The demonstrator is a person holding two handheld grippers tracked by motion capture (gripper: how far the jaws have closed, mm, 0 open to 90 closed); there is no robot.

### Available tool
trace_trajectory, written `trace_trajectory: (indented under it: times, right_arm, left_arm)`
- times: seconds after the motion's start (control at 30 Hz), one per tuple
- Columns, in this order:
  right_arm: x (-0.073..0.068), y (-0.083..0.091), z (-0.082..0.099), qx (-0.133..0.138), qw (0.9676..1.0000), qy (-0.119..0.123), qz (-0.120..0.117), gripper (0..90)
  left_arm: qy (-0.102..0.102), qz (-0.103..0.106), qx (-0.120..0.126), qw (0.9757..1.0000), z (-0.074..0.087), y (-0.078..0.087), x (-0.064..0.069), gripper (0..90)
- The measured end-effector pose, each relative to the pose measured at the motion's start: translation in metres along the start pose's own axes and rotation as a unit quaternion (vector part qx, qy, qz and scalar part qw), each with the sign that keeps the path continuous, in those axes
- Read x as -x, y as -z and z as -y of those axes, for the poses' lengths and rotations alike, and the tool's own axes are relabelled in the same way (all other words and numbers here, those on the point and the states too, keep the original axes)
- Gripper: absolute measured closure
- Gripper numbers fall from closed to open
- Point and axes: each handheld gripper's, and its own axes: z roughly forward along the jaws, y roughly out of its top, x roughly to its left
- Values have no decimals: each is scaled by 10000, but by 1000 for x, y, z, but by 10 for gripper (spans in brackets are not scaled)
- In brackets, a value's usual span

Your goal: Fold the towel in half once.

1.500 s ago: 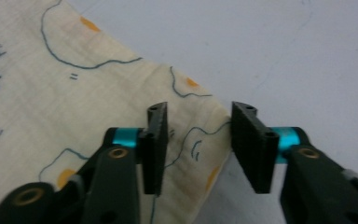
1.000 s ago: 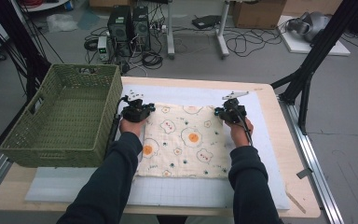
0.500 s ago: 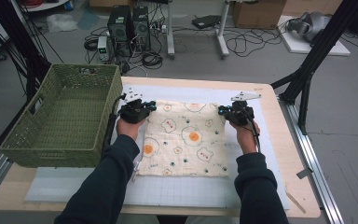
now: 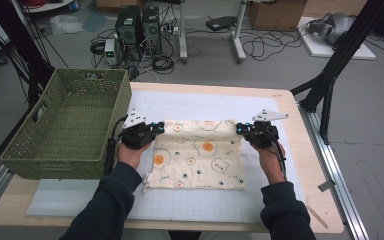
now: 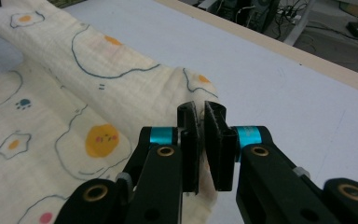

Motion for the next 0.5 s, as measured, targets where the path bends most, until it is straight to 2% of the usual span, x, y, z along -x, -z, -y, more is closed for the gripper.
trace_trajectory:
  times: [0.07,0.17,0.3,0.43,0.5]
  right_arm:
    - [-5,5,1,-66,10000,56,-26,850]
    - [-15,13,4,16,9999,123,-40,849]
    - [-26,18,13,-37,9997,229,-72,849]
    - [-33,25,21,-12,9997,190,-118,849]
    - [-37,28,24,3,9998,161,-150,849]
  left_arm:
    - [-74,57,-1,10000,4,6,5,864]
    - [-278,122,-68,9995,8,13,12,865]
    - [-273,147,-15,9995,10,21,14,865]
    - [-379,139,-81,9992,13,28,17,864]
    - [-370,178,-70,9991,17,32,20,864]
